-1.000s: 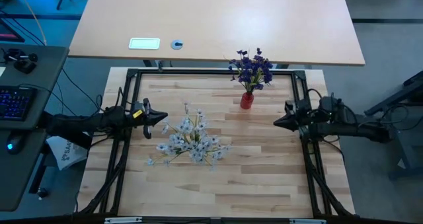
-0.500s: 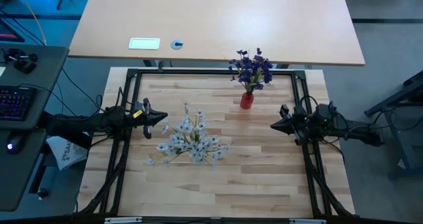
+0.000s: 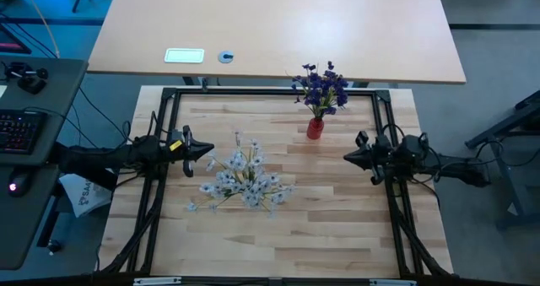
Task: Sort flowers into vase by color
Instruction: Return to Home Position
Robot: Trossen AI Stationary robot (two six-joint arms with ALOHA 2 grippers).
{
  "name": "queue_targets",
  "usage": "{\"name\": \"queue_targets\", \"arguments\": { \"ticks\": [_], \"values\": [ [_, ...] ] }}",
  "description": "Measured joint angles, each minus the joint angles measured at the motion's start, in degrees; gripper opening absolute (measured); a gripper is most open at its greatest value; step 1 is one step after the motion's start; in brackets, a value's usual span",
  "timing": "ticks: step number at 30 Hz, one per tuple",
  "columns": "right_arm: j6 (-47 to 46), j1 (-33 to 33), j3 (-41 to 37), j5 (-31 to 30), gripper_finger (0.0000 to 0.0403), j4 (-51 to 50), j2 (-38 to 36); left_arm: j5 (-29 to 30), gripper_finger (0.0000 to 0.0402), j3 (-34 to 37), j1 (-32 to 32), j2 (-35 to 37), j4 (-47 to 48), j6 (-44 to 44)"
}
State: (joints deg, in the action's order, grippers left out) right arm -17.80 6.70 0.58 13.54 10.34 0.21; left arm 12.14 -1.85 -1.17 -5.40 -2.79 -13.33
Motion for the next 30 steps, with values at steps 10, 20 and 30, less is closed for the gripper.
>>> {"name": "queue_targets", "arguments": {
  "ticks": [10,20,30],
  "values": [
    [2.40,0.00,0.00,-0.20,0.0000,-7.64,0.17,0.00,0.0000,0.00,0.00,0.02,-0.02,-0.01],
    [2.40,0.00,0.02,-0.26,0.0000,-7.73,-0.03,0.00,0.0000,0.00,0.00,0.02,-0.02,-0.01],
    [2.40,0.00,0.04,-0.24,0.0000,-7.78,-0.20,0.00,0.0000,0.00,0.07,1.47,0.15,-0.01]
  ]
}}
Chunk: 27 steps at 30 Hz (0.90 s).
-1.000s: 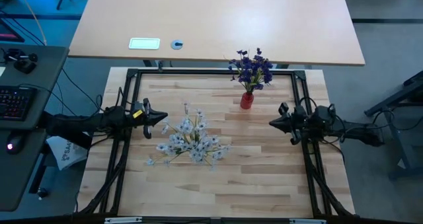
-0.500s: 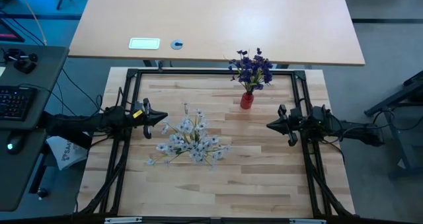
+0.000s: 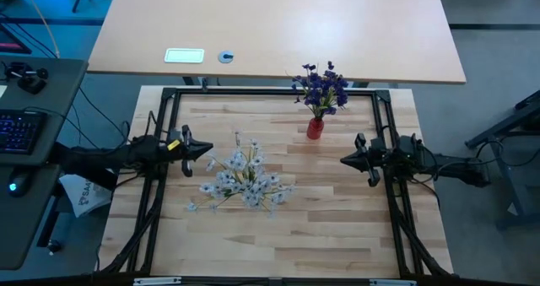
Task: Sort flowers into vase by color
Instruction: Return to Home Position
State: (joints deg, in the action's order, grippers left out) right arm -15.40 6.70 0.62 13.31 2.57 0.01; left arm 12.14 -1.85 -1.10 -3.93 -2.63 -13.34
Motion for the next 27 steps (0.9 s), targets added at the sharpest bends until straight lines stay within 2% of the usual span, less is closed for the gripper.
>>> {"name": "queue_targets", "arguments": {
  "ticks": [4,27],
  "values": [
    [0.00,0.00,-0.04,0.02,0.0000,0.19,0.00,-0.01,0.0000,0.83,-0.10,3.89,-1.29,0.00],
    [0.00,0.00,-0.07,0.13,0.0000,0.35,0.39,0.42,0.0000,1.14,-0.37,3.35,-0.87,0.02]
  ]
}}
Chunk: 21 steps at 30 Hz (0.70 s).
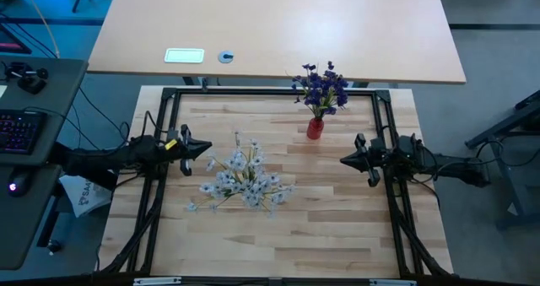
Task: Sort flowers into vase by color
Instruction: Return to Home Position
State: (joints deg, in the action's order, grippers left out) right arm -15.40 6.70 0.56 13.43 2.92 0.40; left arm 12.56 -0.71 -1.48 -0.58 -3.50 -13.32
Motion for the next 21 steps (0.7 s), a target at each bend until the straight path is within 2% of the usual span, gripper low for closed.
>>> {"name": "queue_targets", "arguments": {
  "ticks": [21],
  "values": [
    [0.02,0.00,-0.04,-0.11,0.0000,0.02,0.00,0.01,0.0000,0.00,0.00,0.00,0.63,-0.01]
  ]
}}
